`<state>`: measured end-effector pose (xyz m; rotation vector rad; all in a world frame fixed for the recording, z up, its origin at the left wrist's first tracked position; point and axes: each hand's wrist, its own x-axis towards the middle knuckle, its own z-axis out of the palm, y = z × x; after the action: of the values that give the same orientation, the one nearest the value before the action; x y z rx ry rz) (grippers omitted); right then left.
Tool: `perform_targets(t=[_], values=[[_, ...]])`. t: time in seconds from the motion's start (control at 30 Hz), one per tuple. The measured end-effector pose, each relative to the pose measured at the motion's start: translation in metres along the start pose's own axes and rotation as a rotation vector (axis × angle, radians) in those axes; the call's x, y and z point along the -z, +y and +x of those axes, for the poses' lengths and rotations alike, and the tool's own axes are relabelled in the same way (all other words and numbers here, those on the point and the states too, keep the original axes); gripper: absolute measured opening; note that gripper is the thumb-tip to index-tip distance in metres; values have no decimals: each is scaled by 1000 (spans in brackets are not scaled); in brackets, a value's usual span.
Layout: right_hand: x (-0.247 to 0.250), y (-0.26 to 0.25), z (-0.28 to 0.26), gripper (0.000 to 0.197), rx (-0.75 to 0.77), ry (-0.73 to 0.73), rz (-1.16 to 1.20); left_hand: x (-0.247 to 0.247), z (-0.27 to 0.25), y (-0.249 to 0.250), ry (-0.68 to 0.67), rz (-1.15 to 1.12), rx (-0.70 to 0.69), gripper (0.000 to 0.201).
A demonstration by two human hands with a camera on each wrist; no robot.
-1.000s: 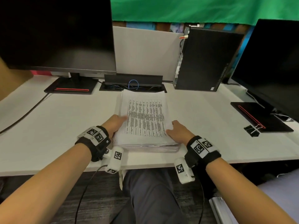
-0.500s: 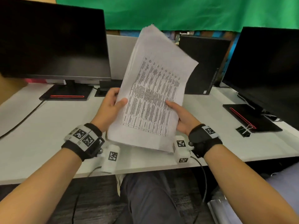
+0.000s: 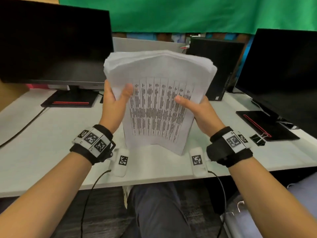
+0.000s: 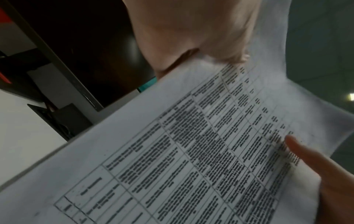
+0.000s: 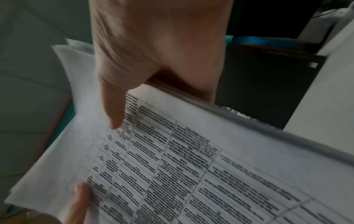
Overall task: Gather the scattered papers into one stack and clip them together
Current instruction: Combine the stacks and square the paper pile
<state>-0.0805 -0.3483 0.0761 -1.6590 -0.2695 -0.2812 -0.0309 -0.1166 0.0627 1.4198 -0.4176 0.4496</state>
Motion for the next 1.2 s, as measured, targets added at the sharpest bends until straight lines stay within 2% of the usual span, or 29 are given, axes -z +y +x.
perform_targets(t=[0.07,0.17,0.27,0.33,0.37,0.43,0.47,0.5,0.53,0.57,0.6,0.67,0.77,0.87,0.93,1.07,1.13,1.17,1.2], values=[[-7,0,0,27,31,81,-1,-6,2,4,-16,20,12,38],[-18,-2,4,22,104,256,47,-21,10,10,65,14,4,30],[-18,-7,14,17,176,393,56,-23,20,5,61,44,83,38],[-12,-9,21,21,203,511,197,-15,17,-21,-38,194,244,57],[-8,-8,25,26,198,560,328,-10,10,-38,-91,250,363,70],[1,-4,30,36,150,624,595,-2,-15,-69,-147,225,673,104],[3,0,31,39,104,640,692,0,-26,-80,-188,151,809,108],[4,5,31,39,50,637,764,-2,-34,-85,-242,25,882,98],[4,11,29,40,-13,607,800,-3,-38,-85,-260,-138,879,74],[5,18,25,40,-69,551,807,-3,-37,-84,-223,-266,849,51],[7,24,20,38,-113,496,762,-2,-34,-79,-163,-337,813,40],[19,36,10,37,-142,396,629,12,-25,-70,-72,-327,704,39],[46,51,-3,39,-188,270,502,39,-9,-57,-14,-206,486,38],[62,64,-8,47,-251,77,273,55,1,-41,13,-149,363,37],[67,70,-5,46,-252,52,212,60,8,-32,18,-109,302,32],[71,86,-9,24,-236,10,155,65,-2,-33,-49,-54,382,19],[71,100,-18,36,-293,108,51,66,-14,-43,-99,90,412,25],[71,106,-23,41,-284,124,36,69,-17,-53,-104,86,412,28],[68,106,-27,37,-258,107,31,71,-18,-60,-84,65,409,29]])
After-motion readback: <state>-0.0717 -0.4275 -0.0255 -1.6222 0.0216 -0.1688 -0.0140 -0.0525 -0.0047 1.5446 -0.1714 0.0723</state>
